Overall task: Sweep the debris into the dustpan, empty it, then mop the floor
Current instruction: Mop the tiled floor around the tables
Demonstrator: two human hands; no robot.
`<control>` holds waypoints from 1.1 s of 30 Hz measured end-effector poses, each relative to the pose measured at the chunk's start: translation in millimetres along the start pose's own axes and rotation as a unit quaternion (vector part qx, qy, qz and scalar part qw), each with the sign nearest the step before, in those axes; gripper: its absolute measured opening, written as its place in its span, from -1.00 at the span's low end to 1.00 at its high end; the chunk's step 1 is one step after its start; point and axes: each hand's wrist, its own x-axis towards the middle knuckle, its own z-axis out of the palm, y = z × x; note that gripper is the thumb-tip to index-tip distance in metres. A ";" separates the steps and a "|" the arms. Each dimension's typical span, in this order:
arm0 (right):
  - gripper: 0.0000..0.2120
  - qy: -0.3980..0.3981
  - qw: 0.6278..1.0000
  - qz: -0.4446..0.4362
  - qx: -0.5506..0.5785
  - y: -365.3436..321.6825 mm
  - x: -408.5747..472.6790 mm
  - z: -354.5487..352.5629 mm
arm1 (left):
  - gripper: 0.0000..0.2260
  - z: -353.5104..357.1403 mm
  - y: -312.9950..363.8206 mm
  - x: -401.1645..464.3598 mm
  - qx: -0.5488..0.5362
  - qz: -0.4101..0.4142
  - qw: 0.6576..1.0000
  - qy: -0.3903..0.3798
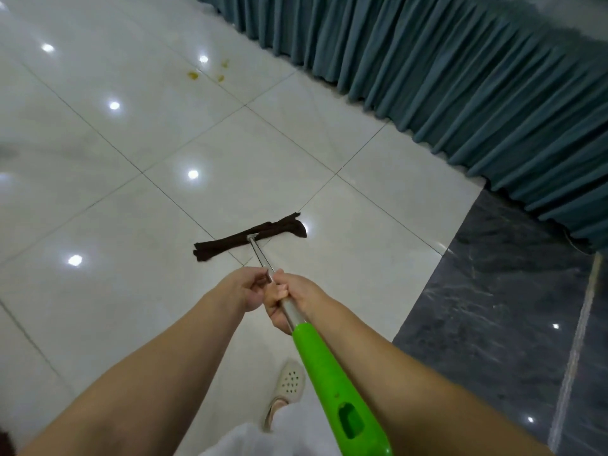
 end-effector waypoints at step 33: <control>-0.72 0.008 0.999 -0.007 0.036 -162.9 152.1 317.6 | -0.84 -15.7 392.7 91.0 -0.027 -0.018 0.999 -0.017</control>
